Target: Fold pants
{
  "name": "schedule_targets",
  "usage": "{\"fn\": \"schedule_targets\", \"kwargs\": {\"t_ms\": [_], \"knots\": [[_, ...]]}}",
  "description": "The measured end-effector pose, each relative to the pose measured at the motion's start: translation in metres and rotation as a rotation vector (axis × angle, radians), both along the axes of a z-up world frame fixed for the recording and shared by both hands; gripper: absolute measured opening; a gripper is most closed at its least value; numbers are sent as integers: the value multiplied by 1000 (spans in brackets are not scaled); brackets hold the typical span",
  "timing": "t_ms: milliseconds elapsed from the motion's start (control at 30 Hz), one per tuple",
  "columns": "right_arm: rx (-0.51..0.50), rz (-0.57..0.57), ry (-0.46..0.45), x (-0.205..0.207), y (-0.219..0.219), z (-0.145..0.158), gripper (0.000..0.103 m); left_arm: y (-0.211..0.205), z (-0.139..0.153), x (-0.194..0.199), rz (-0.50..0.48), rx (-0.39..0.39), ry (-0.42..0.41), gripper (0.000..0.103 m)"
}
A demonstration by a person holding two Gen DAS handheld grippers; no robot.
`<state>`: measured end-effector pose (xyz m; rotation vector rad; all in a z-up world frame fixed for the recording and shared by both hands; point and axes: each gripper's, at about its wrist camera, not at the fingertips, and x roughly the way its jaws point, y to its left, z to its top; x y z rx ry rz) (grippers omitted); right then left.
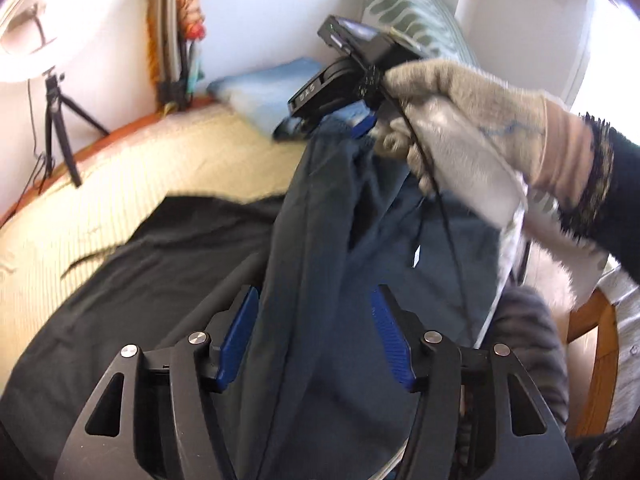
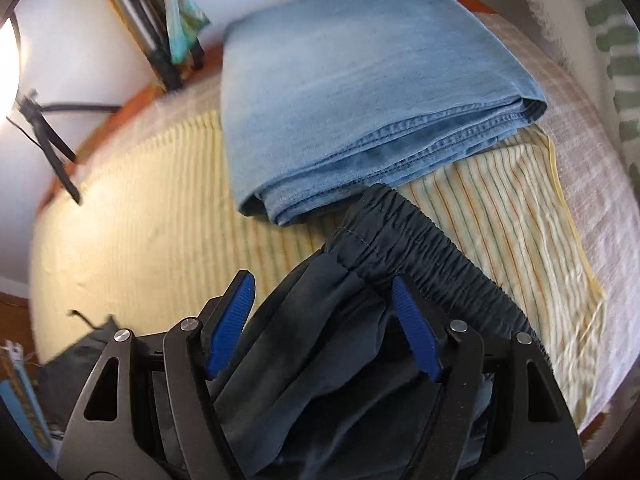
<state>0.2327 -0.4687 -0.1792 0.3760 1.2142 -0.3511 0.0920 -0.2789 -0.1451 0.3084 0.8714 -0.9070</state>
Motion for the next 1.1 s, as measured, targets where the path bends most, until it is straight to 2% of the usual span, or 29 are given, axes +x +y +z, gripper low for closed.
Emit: {"fn": "schedule_targets", "kwargs": {"t_ms": [67,100,167,200,233,267,300,333,467,567,667,800,933,1000,1033,1067,1100], "knots": [[-37,14,10,-1,5,-5,73,4,-9,2,3,29,4,59],[-55,15,8,-3,6,-6,66,3,-15,2,1,50,1,58],[-62,20,-3,-11,5,-4,34,3,-24,0,-21,68,7,58],[-41,22,-13,-17,3,-3,26,4,-29,0,-29,78,13,55],[1,24,-36,-24,-1,-1,12,4,-32,1,-32,84,18,42],[31,25,-64,-30,-8,4,8,3,-35,3,-34,88,24,33],[40,22,-92,-38,-13,11,7,4,-37,4,-33,86,35,14],[52,18,-130,-49,-17,18,6,6,-37,7,-30,73,48,6],[120,-17,-261,-100,-33,46,4,18,-24,7,-27,-4,54,5],[165,-47,-370,-149,-39,64,4,24,-17,0,-52,-14,38,4],[192,-63,-432,-190,-36,69,4,31,-16,-10,-96,-11,42,4],[216,-102,-448,-242,-40,59,4,35,-23,-23,-152,18,55,3],[291,-133,-410,-271,-49,26,5,37,-29,-32,-183,36,67,3],[312,-139,-398,-279,-53,14,8,37,-32,-36,-196,49,70,3],[329,-153,-397,-282,-57,10,15,37,-34,-37,-199,57,70,3],[343,-178,-403,-285,-63,6,28,37,-35,-37,-200,61,72,3],[346,-198,-418,-288,-67,5,36,36,-35,-37,-199,63,73,3]]}}
